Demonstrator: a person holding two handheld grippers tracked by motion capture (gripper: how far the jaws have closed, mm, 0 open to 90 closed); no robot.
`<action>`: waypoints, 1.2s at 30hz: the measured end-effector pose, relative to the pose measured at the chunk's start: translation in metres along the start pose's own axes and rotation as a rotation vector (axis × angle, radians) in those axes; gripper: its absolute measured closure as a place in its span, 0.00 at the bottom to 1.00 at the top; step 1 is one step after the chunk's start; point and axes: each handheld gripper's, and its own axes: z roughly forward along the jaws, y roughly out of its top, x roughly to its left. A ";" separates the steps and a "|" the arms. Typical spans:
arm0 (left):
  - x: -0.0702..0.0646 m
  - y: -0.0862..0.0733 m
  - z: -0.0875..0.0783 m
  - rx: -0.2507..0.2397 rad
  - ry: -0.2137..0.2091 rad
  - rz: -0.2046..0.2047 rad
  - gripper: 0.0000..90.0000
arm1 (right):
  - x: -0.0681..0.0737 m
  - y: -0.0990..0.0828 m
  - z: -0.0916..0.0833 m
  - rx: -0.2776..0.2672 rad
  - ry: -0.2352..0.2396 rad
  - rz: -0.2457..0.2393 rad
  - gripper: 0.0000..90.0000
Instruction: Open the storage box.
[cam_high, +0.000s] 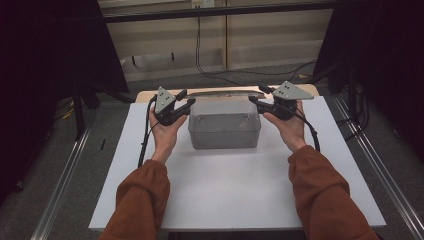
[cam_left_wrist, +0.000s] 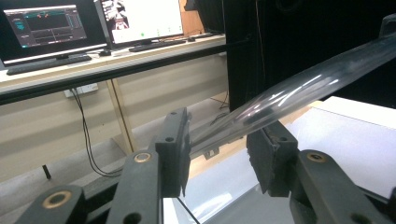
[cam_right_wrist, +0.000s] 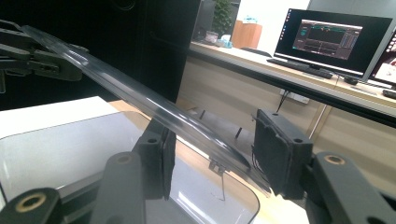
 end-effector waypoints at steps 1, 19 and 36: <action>0.001 0.000 0.000 0.001 0.002 0.001 0.66 | 0.000 0.000 0.000 0.000 0.000 0.000 0.53; 0.005 -0.001 0.007 0.009 0.018 -0.008 0.70 | -0.011 -0.008 0.006 0.004 -0.013 0.019 0.60; 0.010 0.002 0.016 0.011 0.028 0.003 0.71 | -0.018 -0.008 0.018 0.005 -0.019 0.031 0.62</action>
